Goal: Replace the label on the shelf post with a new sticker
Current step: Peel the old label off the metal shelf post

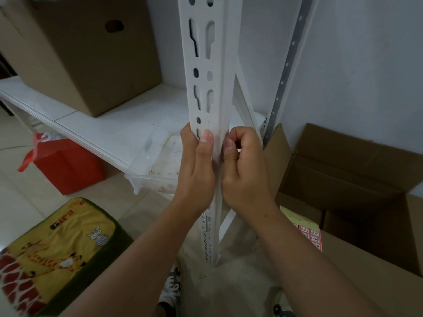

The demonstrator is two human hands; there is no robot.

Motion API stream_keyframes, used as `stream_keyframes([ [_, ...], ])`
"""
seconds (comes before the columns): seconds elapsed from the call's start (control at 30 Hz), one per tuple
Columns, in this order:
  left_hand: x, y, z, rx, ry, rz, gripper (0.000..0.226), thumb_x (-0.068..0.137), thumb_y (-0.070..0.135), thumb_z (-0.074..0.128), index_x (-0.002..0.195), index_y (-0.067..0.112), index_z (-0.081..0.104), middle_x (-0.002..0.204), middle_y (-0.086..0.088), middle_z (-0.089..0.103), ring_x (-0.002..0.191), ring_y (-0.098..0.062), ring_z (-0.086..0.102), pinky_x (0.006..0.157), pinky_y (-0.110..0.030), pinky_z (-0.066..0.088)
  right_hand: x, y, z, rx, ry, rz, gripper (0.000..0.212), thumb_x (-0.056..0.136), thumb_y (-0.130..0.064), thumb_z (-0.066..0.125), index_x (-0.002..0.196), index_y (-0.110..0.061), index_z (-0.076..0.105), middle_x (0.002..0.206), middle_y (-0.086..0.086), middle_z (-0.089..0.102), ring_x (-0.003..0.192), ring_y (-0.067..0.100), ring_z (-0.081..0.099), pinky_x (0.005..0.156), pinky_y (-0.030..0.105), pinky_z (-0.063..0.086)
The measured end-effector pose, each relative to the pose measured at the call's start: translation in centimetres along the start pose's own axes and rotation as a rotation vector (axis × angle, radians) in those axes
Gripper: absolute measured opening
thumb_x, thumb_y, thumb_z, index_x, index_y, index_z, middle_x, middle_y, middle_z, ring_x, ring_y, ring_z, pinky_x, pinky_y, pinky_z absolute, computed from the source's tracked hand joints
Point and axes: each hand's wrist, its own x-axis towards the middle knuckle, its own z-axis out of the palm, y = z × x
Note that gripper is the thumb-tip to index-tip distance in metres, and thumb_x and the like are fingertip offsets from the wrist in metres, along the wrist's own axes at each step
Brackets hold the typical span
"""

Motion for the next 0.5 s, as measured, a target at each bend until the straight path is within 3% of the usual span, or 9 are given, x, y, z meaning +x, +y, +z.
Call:
stream_keyframes([
  [0.17,0.02,0.01,-0.08,0.007,-0.013,-0.006,0.033,0.096,0.041,0.026,0.116,0.017,0.037,0.099,0.006,0.054,0.089,0.0,0.059,0.073,-0.015,0.05,-0.37,0.32,0.27,-0.034,0.039,-0.035,0.006,0.099,-0.024,0.045,0.098,-0.018,0.045,0.096,-0.004,0.053,0.09,-0.003,0.054,0.069,0.003,0.045],
  [0.27,0.05,0.01,-0.2,0.007,-0.018,0.01,0.032,0.095,0.048,0.028,0.111,0.023,0.038,0.099,0.003,0.054,0.088,-0.002,0.059,0.074,-0.016,0.05,-0.68,0.24,0.34,0.046,0.069,0.021,0.009,0.098,-0.022,0.047,0.101,-0.014,0.05,0.096,-0.001,0.057,0.088,0.003,0.056,0.069,0.005,0.045],
  [0.43,0.03,-0.04,-0.33,-0.006,-0.028,0.008,0.023,0.097,0.046,0.028,0.108,0.029,0.04,0.091,0.017,0.056,0.082,0.001,0.058,0.071,-0.021,0.053,-0.68,-0.31,-0.05,0.179,0.084,0.103,0.013,0.095,-0.027,0.051,0.104,-0.016,0.052,0.094,-0.009,0.058,0.089,-0.001,0.057,0.07,0.006,0.046],
  [0.5,0.04,-0.01,-0.37,-0.005,-0.024,0.013,0.025,0.097,0.045,0.028,0.109,0.026,0.04,0.093,0.013,0.056,0.082,0.001,0.058,0.07,-0.018,0.053,-0.61,-0.43,-0.14,0.209,0.054,0.128,0.012,0.096,-0.025,0.052,0.105,-0.017,0.052,0.095,-0.012,0.057,0.09,-0.004,0.057,0.071,0.006,0.045],
])
